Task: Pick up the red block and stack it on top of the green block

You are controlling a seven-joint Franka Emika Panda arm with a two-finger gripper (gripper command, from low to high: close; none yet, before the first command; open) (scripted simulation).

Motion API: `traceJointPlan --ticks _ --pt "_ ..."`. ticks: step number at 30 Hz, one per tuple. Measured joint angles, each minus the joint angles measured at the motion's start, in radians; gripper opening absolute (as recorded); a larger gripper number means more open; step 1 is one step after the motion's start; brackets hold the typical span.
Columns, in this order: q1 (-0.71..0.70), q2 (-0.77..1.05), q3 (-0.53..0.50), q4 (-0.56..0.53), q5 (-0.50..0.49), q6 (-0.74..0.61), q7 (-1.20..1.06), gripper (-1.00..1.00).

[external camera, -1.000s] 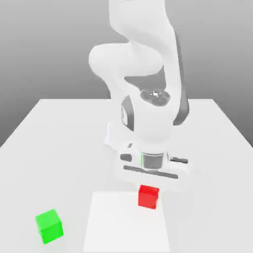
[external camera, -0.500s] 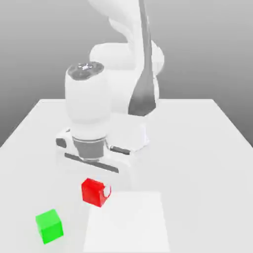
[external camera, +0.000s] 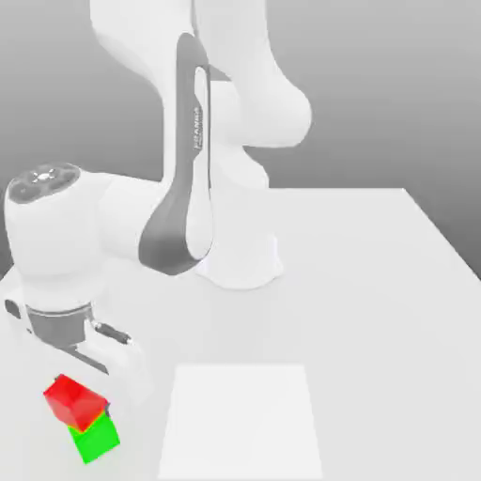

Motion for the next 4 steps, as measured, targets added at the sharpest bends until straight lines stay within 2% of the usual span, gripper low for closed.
traceJointPlan --ticks 4 --pt "0.007 -0.121 -0.012 -0.006 -0.023 -0.115 0.017 1.00"
